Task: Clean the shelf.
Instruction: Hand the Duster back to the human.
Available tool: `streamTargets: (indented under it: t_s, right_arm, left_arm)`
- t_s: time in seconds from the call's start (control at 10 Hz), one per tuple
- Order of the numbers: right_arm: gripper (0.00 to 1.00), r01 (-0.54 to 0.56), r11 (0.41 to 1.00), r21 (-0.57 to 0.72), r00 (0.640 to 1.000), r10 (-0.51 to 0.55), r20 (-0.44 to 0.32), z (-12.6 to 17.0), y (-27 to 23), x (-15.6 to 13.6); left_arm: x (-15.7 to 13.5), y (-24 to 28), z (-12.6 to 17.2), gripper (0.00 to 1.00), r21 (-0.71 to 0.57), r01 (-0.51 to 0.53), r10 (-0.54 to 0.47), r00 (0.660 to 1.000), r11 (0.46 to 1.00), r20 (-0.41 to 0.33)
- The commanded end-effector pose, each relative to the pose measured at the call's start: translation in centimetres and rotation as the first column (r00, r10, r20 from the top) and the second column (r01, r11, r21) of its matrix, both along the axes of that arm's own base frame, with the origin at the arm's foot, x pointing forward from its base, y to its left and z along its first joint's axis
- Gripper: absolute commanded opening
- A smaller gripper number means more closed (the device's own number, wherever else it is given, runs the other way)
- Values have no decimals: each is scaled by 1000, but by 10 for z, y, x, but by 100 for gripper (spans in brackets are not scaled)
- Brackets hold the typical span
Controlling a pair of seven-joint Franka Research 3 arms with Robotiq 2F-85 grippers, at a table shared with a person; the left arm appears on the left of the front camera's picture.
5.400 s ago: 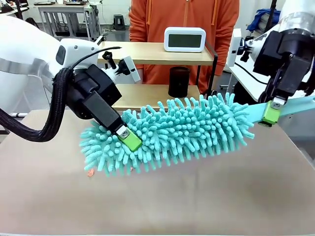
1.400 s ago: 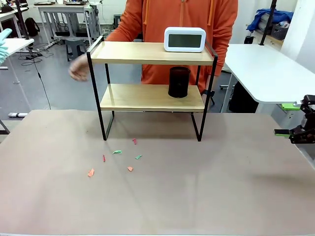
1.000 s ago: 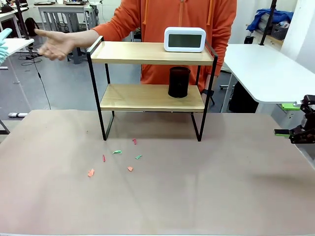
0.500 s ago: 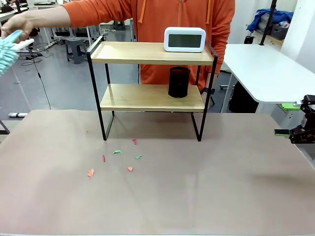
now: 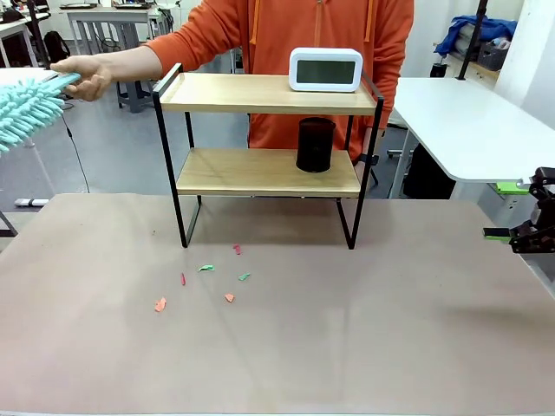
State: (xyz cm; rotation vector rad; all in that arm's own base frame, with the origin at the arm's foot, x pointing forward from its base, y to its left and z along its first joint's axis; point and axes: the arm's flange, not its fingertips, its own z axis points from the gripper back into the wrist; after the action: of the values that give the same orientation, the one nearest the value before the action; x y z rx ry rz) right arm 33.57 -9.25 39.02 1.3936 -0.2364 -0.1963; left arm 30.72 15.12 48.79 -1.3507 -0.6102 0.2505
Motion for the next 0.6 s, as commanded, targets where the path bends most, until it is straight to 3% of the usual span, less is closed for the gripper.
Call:
streamTargets:
  t_s: [0.0, 0.5]
  right_arm:
    - [100, -12, 1000, -5, 1000, 12, 5, 4, -2, 1]
    - [100, -12, 1000, -5, 1000, 12, 5, 4, -2, 1]
  left_arm:
    - [4, 2, 5, 17, 13, -14, 14, 1000, 1000, -5]
    - [4, -1, 4, 17, 12, -3, 4, 1000, 1000, -8]
